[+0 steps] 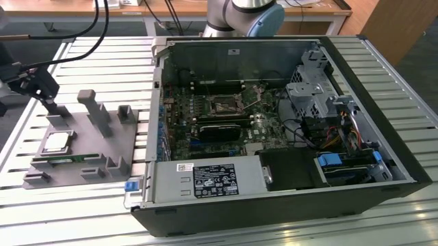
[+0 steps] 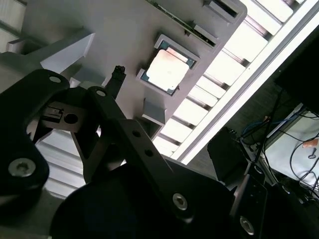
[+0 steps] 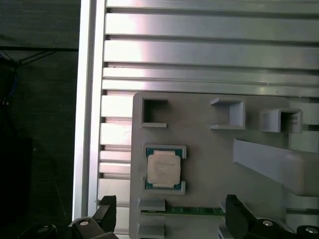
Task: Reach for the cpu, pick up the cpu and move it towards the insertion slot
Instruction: 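Pick up the cpu and move it towards the insertion slot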
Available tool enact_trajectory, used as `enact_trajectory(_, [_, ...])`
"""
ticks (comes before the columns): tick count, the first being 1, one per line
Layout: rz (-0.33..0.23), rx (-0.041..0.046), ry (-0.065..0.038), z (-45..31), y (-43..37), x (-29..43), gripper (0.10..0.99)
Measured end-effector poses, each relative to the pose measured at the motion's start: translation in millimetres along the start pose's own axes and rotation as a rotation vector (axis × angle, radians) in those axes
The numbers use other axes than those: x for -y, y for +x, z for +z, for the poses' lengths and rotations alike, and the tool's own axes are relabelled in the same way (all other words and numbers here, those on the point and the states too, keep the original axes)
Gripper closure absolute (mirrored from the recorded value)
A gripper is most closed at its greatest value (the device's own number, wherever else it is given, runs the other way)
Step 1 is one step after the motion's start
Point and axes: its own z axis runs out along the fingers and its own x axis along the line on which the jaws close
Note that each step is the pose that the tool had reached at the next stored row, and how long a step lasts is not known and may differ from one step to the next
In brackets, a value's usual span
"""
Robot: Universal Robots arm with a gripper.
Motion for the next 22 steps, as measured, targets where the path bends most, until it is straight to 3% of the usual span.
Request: enact_trajectory(22, [0.000, -0.0024, 0.000, 40.0, -0.6, 1.7, 0.145])
